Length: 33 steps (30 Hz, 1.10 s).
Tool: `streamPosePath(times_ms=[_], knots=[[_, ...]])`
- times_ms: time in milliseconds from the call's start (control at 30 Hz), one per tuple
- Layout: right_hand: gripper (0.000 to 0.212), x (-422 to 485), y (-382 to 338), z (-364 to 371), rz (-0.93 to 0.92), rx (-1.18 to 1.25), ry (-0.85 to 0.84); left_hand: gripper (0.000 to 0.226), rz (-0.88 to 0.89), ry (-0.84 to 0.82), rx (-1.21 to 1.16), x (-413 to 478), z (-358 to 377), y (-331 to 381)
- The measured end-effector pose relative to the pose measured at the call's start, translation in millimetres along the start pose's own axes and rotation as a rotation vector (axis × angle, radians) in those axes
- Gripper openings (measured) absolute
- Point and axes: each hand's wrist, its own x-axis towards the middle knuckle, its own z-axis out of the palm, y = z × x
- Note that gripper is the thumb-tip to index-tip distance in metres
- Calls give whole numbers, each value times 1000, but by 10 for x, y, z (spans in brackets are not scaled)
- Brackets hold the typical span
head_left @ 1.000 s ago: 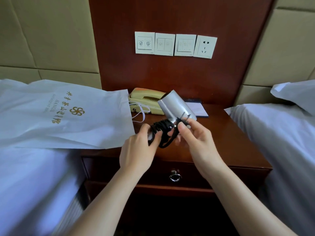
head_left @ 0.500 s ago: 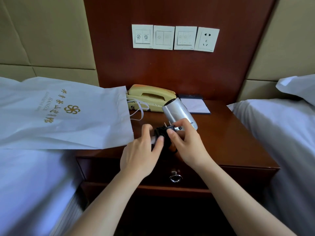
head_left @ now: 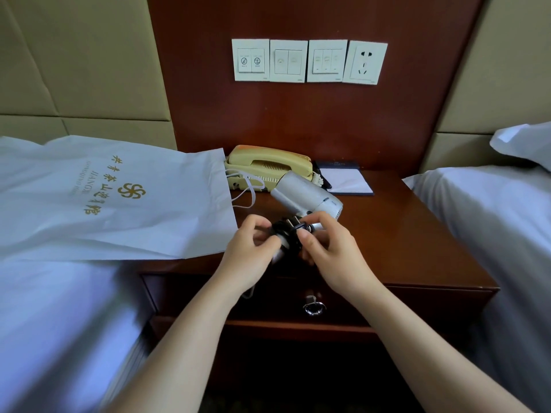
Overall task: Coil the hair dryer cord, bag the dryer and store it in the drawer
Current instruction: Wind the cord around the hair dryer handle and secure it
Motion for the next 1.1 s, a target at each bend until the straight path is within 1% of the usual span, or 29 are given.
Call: streamPosePath(times_ms=[100,167,367,433,500,567,633,733,800,867,933,967,1033,1100], knots=[[6,1,-1,2,10,2,-4,21,-77,-48,-87,33,-57,-38],[7,6,-4,9,7,-7,-5,22,-92,-82,-143,32,-87,-52],[14,4,-24,36,22,-9,69,14,-56,-126,-105,-9,-153,-71],[15,-2,-42,47,12,-20,85,16,-12,-104,-34,-4,-146,-64],[14,-1,-42,58,-13,-45,85,22,59,-81,102,11,-132,-60],[12,10,-26,52,-16,-60,79,24,98,-97,166,12,-134,-46],[15,22,-9,29,-11,-63,82,19,118,-123,188,0,-154,-44],[18,24,2,-8,2,-71,74,8,139,-94,254,7,-187,-36],[14,17,8,-8,-1,-65,61,16,144,-78,340,-27,-186,6],[9,12,11,0,-13,-72,55,24,164,-33,502,-75,-142,53],[6,13,12,3,-20,-75,57,24,257,76,724,-137,-76,105],[6,17,14,1,-17,-70,58,21,334,131,776,-155,-40,118],[6,25,11,-11,-9,-49,52,11,496,189,795,-163,9,130],[9,28,3,-28,-9,-30,54,5,621,195,818,-120,31,106]])
